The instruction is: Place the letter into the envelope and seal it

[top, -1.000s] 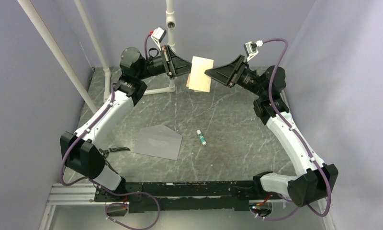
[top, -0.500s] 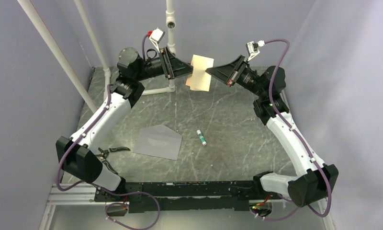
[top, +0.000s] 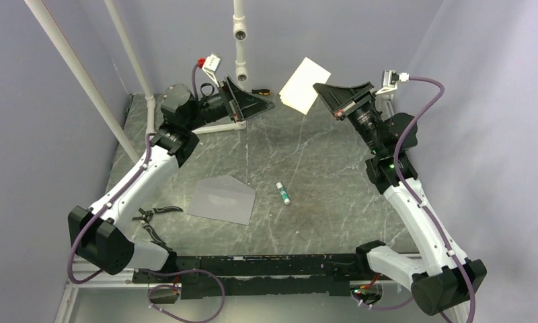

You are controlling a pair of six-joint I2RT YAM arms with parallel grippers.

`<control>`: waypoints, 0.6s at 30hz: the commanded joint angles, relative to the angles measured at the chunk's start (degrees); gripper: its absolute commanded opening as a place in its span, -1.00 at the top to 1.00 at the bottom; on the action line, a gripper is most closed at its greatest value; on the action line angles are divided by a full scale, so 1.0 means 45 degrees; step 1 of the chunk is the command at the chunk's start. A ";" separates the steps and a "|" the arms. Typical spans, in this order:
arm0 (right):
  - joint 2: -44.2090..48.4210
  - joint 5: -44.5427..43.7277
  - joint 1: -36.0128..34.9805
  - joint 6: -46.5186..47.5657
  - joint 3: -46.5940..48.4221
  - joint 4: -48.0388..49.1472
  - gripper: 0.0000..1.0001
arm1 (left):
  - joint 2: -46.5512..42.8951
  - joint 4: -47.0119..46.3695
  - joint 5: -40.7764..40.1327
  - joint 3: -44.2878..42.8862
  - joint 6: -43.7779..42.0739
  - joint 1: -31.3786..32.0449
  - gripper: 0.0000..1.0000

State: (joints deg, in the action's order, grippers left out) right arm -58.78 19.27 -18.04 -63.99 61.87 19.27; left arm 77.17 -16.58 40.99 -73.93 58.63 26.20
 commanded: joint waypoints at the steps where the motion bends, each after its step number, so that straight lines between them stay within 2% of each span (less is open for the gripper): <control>1: -0.0438 -0.0867 -0.0103 -0.1455 -0.0135 0.2006 1.00 | 0.0552 -0.2424 -0.0407 -0.0313 0.1057 0.0862 -0.86; 9: -0.0985 -0.0410 -0.0379 -0.2168 0.0080 0.2655 1.00 | 0.1050 -0.4350 -0.1119 -0.0493 0.1905 0.1437 -0.86; 12: -0.0975 -0.0259 -0.0479 -0.2140 0.0137 0.2660 1.00 | 0.1029 -0.4117 -0.1623 -0.0359 0.1970 0.1517 -0.80; 14: -0.0946 -0.0108 -0.0535 -0.2235 0.0111 0.2600 1.00 | 0.0998 -0.3581 -0.2197 -0.0310 0.2071 0.1521 -0.56; 18: -0.0678 0.0168 -0.0636 -0.2533 -0.0400 0.2547 1.00 | 0.1033 -0.3010 -0.2739 -0.0467 0.2392 0.1512 0.13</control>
State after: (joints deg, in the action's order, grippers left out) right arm -63.83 18.06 -20.32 -73.54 61.63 27.11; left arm 82.46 -30.20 32.75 -74.02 67.77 32.75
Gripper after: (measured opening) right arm 0.012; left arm 0.564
